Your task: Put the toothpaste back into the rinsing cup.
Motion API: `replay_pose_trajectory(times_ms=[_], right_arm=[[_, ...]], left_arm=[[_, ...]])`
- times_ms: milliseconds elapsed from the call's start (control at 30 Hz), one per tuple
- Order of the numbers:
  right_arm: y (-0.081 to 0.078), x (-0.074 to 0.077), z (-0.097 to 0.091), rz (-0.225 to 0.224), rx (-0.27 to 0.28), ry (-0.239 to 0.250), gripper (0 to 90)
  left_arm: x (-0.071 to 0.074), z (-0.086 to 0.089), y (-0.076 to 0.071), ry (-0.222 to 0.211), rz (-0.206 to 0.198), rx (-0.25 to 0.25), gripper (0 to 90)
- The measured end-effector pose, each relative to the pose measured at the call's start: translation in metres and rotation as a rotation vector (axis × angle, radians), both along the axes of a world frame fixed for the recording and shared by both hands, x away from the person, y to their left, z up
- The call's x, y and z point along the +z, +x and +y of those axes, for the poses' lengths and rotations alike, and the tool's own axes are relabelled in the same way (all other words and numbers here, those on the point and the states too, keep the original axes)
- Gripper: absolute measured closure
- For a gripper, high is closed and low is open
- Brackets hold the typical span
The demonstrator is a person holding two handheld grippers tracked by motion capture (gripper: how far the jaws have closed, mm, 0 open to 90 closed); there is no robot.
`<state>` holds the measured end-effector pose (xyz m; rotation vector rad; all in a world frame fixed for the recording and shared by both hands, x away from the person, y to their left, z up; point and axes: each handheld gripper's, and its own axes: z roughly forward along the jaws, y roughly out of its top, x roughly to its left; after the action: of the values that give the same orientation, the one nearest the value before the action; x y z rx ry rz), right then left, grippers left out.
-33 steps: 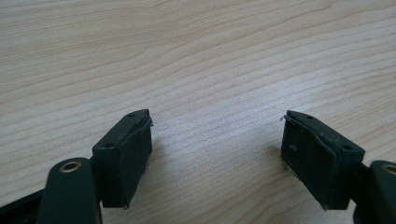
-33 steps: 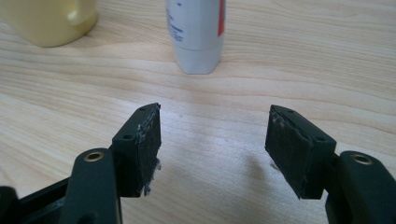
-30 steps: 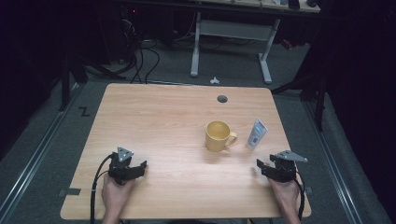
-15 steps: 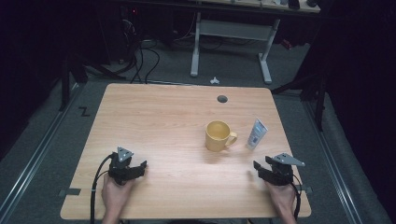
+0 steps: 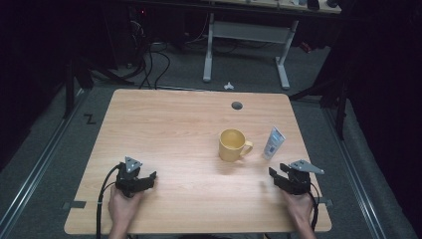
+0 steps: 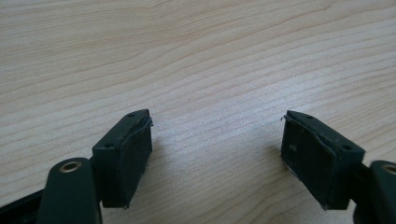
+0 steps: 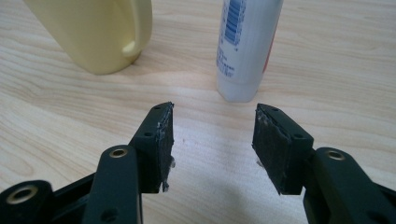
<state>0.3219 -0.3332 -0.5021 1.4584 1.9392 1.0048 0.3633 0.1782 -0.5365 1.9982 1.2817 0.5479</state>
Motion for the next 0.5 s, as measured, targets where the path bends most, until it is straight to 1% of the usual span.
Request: replay_pose_trajectory(times_ms=[100, 167, 200, 500], right_arm=[[0.0, 0.005, -0.001, -0.03, -0.007, 0.012, 49.1], [0.001, 0.006, -0.001, -0.034, -0.009, 0.013, 49.2], [0.002, 0.01, -0.002, -0.047, -0.007, 0.012, 49.1], [0.011, 0.021, -0.004, -0.064, -0.005, 0.016, 49.2]], left_arm=[[0.0, 0.0, 0.0, 0.0, 0.0, 0.0, 24.8], [0.0, 0.0, 0.0, 0.0, 0.0, 0.0, 24.8], [0.0, 0.0, 0.0, 0.0, 0.0, 0.0, 24.8], [0.0, 0.0, 0.0, 0.0, 0.0, 0.0, 24.7]])
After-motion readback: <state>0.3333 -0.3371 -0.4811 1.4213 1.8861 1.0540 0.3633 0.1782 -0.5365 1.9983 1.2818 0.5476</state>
